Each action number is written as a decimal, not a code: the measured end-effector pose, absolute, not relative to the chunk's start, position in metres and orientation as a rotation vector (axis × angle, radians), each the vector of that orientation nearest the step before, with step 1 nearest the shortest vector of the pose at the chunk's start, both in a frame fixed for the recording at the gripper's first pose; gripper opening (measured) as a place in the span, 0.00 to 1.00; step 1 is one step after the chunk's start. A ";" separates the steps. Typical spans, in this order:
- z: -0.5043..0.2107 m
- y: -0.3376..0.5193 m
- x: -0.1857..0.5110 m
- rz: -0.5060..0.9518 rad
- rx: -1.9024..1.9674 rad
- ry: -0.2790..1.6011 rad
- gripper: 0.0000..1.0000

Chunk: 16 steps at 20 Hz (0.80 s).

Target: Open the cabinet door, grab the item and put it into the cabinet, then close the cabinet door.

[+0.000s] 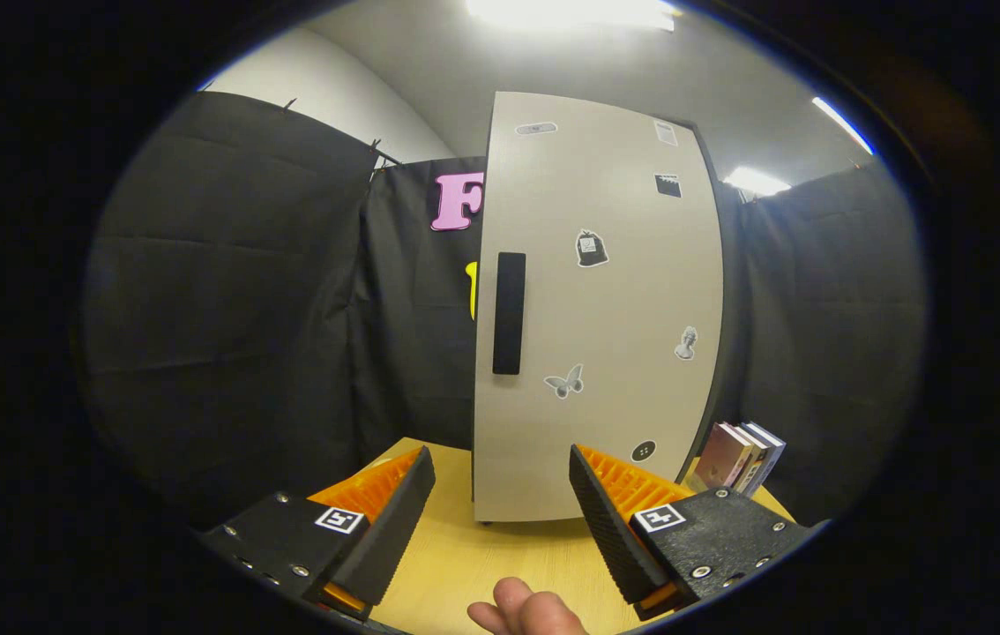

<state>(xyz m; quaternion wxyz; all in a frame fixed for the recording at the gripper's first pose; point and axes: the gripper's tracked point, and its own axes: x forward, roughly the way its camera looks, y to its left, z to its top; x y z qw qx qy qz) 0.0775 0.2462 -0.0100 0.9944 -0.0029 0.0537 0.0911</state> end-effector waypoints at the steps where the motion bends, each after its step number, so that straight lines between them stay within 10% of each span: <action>1: -0.009 0.247 0.077 0.181 -0.008 0.108 0.95; 16: -0.017 0.221 0.073 0.113 -0.016 0.111 0.95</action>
